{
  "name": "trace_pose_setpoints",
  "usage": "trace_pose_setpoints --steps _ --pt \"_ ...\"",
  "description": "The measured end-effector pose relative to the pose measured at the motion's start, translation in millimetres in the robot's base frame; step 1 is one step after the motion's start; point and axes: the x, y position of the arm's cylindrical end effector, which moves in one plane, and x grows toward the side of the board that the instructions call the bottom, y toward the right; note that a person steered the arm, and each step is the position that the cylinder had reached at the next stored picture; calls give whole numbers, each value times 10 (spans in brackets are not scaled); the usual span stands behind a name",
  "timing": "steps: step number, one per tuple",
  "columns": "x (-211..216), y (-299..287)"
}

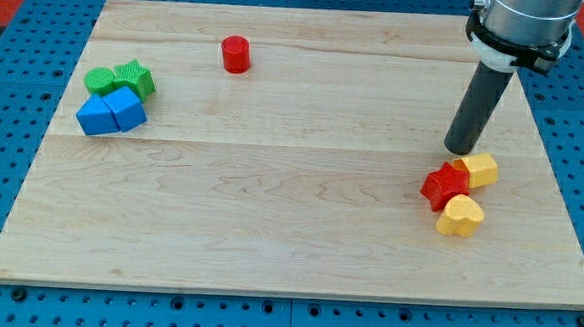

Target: Push the red circle into the red star

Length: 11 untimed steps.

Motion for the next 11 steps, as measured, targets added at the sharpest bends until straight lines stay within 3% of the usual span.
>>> trace_pose_setpoints --steps 1,2,3,4,5,6,7,9,11 --pt "-549 -373" --pt "-1310 -1178" --pt "-1884 -2308" --pt "-2163 -3420" --pt "-1646 -3108" --pt "-1247 -2186" --pt "-923 -1872" --pt "-884 -2067" --pt "-61 -1292"
